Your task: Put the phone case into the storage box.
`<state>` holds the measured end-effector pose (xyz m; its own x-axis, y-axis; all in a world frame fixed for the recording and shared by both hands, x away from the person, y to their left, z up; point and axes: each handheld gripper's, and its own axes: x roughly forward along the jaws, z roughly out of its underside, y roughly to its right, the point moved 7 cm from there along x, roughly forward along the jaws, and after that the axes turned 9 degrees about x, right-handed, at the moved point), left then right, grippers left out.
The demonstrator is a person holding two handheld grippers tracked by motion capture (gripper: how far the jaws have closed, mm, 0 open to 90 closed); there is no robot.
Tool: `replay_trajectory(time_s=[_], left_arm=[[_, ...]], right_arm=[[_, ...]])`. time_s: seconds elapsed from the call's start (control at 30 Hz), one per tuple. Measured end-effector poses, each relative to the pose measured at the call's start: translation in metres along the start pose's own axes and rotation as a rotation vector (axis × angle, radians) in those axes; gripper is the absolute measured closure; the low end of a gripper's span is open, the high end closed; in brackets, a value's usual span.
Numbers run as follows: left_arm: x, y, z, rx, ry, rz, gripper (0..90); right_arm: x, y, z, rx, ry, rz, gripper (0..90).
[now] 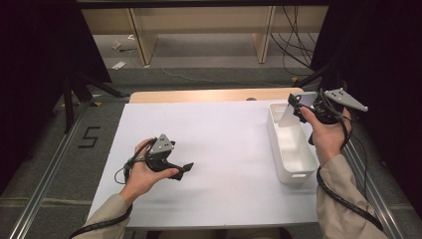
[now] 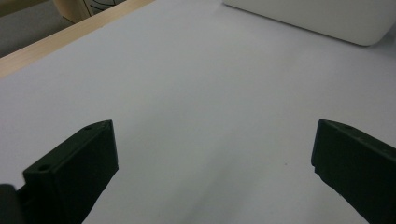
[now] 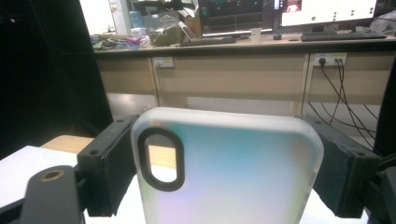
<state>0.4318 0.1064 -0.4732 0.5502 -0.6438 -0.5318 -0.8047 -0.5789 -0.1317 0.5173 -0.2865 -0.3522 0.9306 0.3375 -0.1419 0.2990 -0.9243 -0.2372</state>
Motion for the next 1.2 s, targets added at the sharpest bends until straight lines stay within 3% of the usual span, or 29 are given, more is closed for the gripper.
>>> replay_trajectory(time_s=[1.2], left_arm=[[-0.0007, -0.0002, -0.0006, -0.003, 0.0, -0.001, 0.0]], right_arm=[[0.0099, 0.0049, 0.0062, -0.015, -0.028, 0.016, 18.7]])
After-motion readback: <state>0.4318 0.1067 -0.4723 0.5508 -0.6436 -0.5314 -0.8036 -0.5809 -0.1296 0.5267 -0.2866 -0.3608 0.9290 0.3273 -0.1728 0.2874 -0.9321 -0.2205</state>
